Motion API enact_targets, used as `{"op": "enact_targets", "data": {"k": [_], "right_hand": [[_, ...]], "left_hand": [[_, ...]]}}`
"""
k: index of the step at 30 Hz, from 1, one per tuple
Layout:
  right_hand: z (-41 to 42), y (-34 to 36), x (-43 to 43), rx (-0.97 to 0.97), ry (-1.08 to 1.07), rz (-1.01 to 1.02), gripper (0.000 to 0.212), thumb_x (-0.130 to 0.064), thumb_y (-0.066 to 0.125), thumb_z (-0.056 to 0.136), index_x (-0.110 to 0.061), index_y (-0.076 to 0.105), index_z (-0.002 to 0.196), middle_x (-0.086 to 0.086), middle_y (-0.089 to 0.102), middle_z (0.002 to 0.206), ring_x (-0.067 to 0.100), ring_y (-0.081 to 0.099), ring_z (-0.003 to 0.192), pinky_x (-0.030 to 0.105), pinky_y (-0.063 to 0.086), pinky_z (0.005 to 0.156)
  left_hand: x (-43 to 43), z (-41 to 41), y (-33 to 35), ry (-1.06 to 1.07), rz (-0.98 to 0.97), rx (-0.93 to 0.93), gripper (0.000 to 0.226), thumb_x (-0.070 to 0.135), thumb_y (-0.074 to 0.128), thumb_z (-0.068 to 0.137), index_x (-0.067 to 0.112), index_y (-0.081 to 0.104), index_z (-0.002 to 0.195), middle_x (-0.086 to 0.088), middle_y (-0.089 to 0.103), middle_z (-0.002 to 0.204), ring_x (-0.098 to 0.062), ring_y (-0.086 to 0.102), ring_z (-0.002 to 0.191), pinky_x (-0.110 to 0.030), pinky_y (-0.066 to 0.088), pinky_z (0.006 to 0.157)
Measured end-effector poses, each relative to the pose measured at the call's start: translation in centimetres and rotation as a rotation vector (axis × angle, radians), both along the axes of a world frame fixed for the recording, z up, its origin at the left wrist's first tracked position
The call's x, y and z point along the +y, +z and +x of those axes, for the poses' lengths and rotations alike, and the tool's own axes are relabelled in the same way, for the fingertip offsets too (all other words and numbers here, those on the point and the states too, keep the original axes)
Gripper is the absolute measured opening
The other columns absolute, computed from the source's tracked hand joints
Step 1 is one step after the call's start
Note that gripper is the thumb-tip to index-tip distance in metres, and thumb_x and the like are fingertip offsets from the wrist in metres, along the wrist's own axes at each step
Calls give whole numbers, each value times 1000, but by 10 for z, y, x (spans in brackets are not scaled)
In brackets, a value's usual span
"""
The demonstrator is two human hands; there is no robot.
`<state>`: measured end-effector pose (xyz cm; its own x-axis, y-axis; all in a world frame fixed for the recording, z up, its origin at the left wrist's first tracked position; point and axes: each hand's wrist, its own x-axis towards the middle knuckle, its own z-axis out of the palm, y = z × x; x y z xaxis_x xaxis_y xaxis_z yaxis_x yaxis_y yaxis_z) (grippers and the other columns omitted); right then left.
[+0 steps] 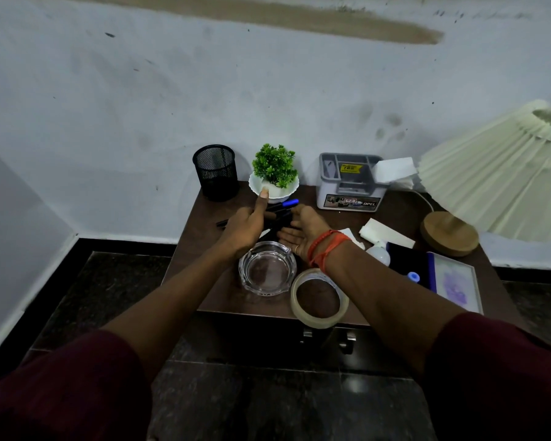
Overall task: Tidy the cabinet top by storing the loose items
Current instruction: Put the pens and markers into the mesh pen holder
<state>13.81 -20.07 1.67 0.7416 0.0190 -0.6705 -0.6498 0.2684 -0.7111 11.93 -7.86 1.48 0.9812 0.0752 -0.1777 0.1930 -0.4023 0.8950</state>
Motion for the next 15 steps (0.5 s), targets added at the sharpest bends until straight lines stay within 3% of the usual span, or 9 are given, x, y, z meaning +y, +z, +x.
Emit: {"op": "enact_targets", "data": {"k": [4, 9, 12, 15], "right_hand": [[1, -2, 3, -8, 2, 11, 42, -26, 48, 92, -4, 52, 128, 17, 59, 126, 25, 58, 97, 35, 49, 82], [2, -2, 7, -27, -41, 43, 41, -20, 48, 93, -6, 49, 131, 15, 58, 127, 22, 60, 92, 35, 49, 80], [2, 2, 9, -42, -33, 46, 37, -17, 46, 95, -6, 51, 130, 14, 58, 130, 22, 59, 99, 34, 48, 82], [0, 7, 9, -61, -29, 63, 35, -11, 46, 95, -2, 52, 128, 15, 58, 130, 22, 59, 101, 33, 48, 85]], "left_hand": [[-1, 0, 0, 36, -85, 29, 85, 88, 28, 66, 23, 79, 87, -9, 74, 104, -18, 67, 101, -43, 46, 104], [-2, -2, 4, 16, -61, 33, 93, 88, 24, 67, 19, 78, 96, -9, 74, 102, -19, 67, 100, -44, 45, 103], [0, -4, 5, 14, -42, 40, 101, 92, 23, 61, 15, 77, 99, -11, 74, 101, -21, 67, 100, -46, 46, 101], [1, -6, 10, 19, -50, 30, 97, 90, 25, 64, 17, 76, 105, -10, 72, 111, -20, 64, 106, -43, 44, 105]]}}
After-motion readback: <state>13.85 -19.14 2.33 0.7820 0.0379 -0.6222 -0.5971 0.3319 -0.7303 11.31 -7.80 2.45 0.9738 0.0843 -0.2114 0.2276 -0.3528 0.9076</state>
